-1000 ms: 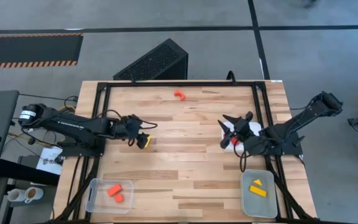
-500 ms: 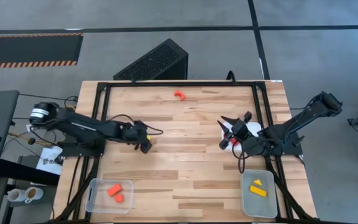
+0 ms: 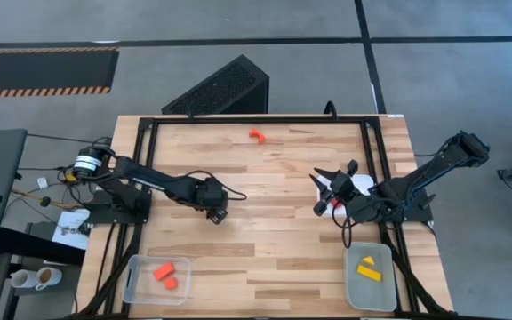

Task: Sort & place blocks by color
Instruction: Put the yellow block into the gray bin

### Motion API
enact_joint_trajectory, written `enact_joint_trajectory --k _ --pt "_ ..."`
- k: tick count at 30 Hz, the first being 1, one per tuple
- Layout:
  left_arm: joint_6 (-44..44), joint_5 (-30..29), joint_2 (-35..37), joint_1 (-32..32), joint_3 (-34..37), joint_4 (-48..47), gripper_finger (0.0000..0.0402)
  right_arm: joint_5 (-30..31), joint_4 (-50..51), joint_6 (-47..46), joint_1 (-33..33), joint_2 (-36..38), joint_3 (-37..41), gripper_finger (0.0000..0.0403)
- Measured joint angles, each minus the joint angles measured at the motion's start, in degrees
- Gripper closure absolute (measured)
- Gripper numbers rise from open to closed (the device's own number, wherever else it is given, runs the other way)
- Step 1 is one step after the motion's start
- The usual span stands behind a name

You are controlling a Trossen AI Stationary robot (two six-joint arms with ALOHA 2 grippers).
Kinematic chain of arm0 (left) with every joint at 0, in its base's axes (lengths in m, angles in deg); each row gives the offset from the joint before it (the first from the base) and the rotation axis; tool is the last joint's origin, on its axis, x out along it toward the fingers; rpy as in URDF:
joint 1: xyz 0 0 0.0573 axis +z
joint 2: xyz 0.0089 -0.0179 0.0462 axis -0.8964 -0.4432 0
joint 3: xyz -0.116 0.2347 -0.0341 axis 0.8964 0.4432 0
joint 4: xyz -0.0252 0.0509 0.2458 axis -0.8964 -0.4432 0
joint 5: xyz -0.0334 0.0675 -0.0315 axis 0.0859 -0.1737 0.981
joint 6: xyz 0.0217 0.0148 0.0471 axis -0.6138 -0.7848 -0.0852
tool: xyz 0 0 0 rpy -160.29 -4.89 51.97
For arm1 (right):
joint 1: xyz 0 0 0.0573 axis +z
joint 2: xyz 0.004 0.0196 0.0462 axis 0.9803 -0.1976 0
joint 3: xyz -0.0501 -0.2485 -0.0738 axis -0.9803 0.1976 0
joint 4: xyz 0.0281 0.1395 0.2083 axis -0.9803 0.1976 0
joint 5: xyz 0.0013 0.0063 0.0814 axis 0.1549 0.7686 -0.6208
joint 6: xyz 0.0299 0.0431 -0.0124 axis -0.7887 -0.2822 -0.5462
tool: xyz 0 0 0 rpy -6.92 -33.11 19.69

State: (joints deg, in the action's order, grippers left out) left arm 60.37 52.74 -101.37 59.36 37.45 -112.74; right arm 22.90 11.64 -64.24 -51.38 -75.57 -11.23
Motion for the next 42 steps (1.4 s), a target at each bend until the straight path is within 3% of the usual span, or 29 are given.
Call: enact_joint_trajectory --k 6,10,15,19,22,27,31,34,39,42 --pt "-7.51 -0.05 3.29 -1.26 -1.38 -0.34 0.0310 -0.38 -0.19 -0.65 0.09 0.00 0.00 0.0281" --pt "-11.33 -5.11 8.69 -3.10 -2.29 7.40 0.0309 -2.54 -0.33 -3.04 -0.57 -0.15 0.00 0.0281" --pt "-26.62 -11.17 14.10 -8.17 -0.79 26.23 0.0309 -13.44 -7.31 -1.04 -3.53 -4.49 0.02 0.0279" --pt "-33.06 -5.13 14.66 -9.81 3.31 46.34 0.0309 -28.14 -22.98 6.36 -6.49 -11.10 0.00 0.0264" --pt "-32.34 -2.13 13.50 -10.82 6.21 58.60 0.0309 -40.31 -34.21 8.95 -9.23 -16.55 -0.02 0.0243" --pt "-32.74 -3.60 11.18 -13.18 7.10 63.76 0.0309 -56.36 -44.66 3.20 -15.89 -24.54 0.00 0.0192" --pt "-32.80 -4.34 9.90 -13.64 7.10 65.61 0.0309 -67.20 -61.28 1.27 -18.60 -31.98 0.00 0.0149" --pt "-32.46 -5.68 9.47 -13.61 7.10 65.92 0.0309 -69.84 -69.70 -0.91 -18.80 -36.99 -0.02 0.0125" --pt "-34.09 -8.32 9.49 -13.62 7.10 66.11 0.0309 -69.96 -71.38 -5.87 -19.36 -42.87 -1.56 0.0106" --pt "-39.42 -8.95 9.49 -13.76 7.09 65.96 0.0309 -73.36 -74.23 -11.34 -20.01 -45.60 -2.62 0.0106"
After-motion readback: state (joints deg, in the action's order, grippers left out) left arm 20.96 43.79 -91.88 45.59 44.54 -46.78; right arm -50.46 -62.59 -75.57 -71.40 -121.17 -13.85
